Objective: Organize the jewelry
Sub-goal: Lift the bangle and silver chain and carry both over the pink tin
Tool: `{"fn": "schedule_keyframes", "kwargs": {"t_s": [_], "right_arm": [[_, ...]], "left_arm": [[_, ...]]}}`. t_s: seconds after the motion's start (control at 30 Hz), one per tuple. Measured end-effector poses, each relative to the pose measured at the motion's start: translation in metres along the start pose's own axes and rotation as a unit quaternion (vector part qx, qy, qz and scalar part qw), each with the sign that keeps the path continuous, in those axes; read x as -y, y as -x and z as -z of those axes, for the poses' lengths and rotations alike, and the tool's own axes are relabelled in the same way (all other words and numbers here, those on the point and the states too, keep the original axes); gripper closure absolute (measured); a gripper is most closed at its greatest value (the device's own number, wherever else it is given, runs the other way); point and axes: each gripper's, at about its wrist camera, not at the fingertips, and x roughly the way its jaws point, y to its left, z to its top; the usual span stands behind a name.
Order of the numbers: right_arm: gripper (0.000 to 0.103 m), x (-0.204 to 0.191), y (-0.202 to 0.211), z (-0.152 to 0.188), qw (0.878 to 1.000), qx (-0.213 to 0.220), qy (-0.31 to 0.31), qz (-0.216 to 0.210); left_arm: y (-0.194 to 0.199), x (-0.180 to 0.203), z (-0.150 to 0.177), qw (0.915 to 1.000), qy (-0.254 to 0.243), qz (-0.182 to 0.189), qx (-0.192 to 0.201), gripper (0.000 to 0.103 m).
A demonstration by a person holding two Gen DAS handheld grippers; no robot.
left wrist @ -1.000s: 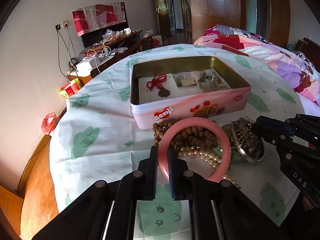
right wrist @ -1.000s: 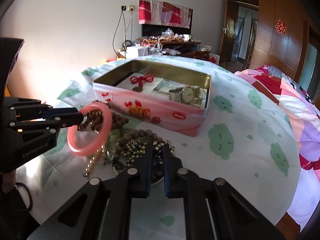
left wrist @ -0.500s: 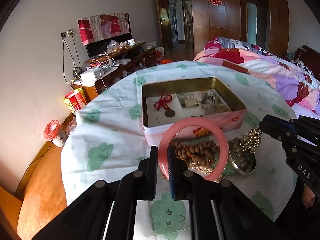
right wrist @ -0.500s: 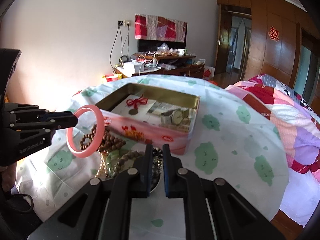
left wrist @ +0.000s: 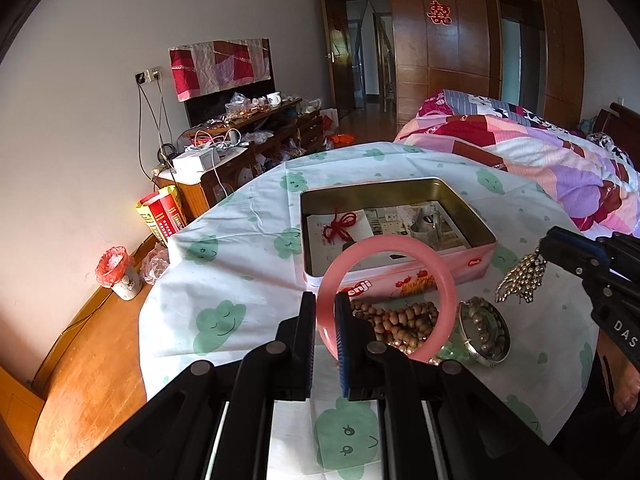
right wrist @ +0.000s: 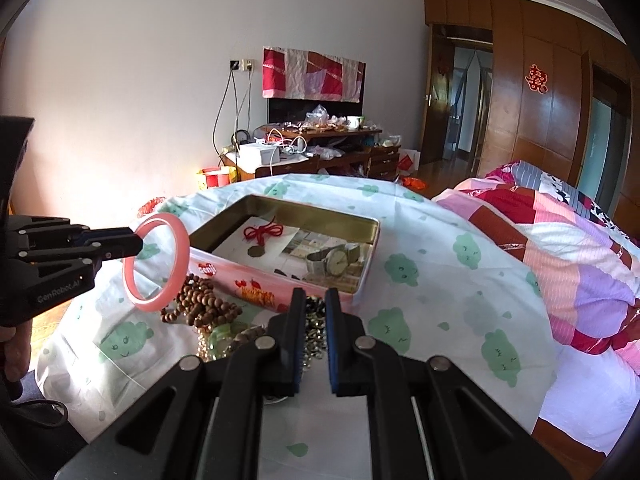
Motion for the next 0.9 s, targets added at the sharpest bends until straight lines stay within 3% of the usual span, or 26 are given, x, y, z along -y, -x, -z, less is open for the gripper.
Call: {"fn": "schedule_keyframes", "kwargs": {"t_s": [0.57, 0.9], "right_arm": [[0.092, 0.002, 0.010, -0.007, 1.000, 0.029, -0.002, 0.008], [0.092, 0.004, 0.009, -0.009, 0.999, 0.030, -0.002, 0.012]], "left_arm": [[0.006, -0.013, -0.005, 0.9993, 0.029, -0.016, 0.019, 0.094], [0.002, -0.014, -0.015, 0.9993, 0.021, -0.022, 0.022, 0.094]]}}
